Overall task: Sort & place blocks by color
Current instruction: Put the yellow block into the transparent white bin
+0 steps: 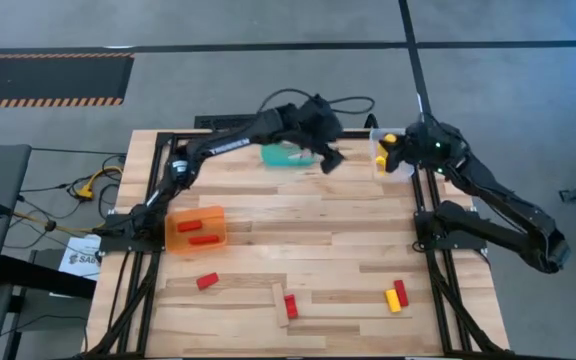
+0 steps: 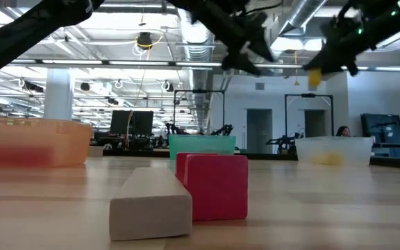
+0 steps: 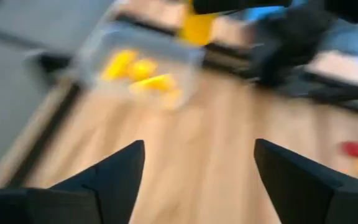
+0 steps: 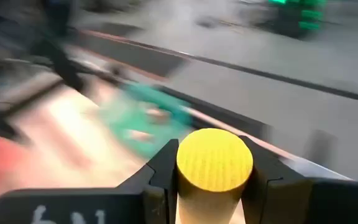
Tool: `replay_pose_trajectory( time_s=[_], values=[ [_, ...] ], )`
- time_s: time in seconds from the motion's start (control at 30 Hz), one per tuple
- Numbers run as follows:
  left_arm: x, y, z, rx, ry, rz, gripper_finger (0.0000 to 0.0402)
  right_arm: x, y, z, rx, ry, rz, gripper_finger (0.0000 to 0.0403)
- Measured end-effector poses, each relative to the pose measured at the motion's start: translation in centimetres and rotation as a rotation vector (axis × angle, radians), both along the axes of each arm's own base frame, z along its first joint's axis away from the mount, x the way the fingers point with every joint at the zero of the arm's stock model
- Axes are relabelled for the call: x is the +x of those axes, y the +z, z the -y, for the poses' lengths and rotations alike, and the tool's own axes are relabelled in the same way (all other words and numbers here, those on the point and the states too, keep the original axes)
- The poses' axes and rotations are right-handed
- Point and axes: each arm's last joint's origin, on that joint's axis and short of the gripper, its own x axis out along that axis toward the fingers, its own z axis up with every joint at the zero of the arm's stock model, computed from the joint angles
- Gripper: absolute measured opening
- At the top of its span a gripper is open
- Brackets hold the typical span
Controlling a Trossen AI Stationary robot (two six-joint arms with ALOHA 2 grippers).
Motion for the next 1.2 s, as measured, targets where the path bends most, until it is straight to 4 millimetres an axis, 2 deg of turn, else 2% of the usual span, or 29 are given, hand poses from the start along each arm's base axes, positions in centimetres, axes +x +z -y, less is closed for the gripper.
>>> replay_pose_trajectory(
  time_s=[0.1, 0.23, 0.33, 0.43, 0.6, 0.77, 0.83, 0.9, 1.0, 1.1, 1.2],
  values=[
    [-2.9, 1.0, -0.3, 0.065, 0.098, -0.168, 0.0302, 0.1, -1.4, 1.5, 0.055, -0.139, -0.115, 0.0118],
    [-6.3, 3.2, 0.5, 0.204, 0.207, -0.320, 0.0305, 0.7, -4.3, 4.0, 0.209, -0.265, -0.253, 0.0118],
    [-9.0, 6.1, 1.5, 0.286, 0.266, -0.288, 0.0305, 1.2, -6.0, 5.8, 0.294, -0.310, -0.336, 0.0118],
    [-11.2, 7.4, 2.0, 0.314, 0.302, -0.230, 0.0306, 1.9, -6.8, 7.3, 0.347, -0.337, -0.398, 0.0118],
    [-15.2, 5.2, 2.9, 0.285, 0.366, -0.159, 0.0306, 2.6, -7.5, 8.8, 0.372, -0.384, -0.478, 0.0118],
    [-18.9, 0.4, 4.2, 0.175, 0.433, -0.047, 0.0306, 2.7, -8.5, 9.7, 0.411, -0.438, -0.537, 0.0118],
    [-20.0, -1.0, 4.7, 0.113, 0.449, 0.026, 0.0307, 2.8, -8.8, 9.9, 0.420, -0.435, -0.551, 0.0118],
    [-20.8, -1.8, 5.1, 0.069, 0.470, 0.090, 0.0307, 3.0, -9.0, 10.1, 0.433, -0.428, -0.563, 0.0144],
    [-21.7, -2.7, 5.3, 0.044, 0.497, 0.119, 0.0307, 3.1, -8.8, 10.3, 0.452, -0.416, -0.571, 0.0232],
    [-21.8, -2.5, 5.2, 0.059, 0.494, 0.138, 0.0307, 3.4, -7.6, 10.6, 0.465, -0.405, -0.550, 0.0313],
    [-21.7, -2.2, 5.1, 0.091, 0.470, 0.157, 0.0307, 3.5, -6.1, 10.8, 0.480, -0.421, -0.529, 0.0359]
  ],
)
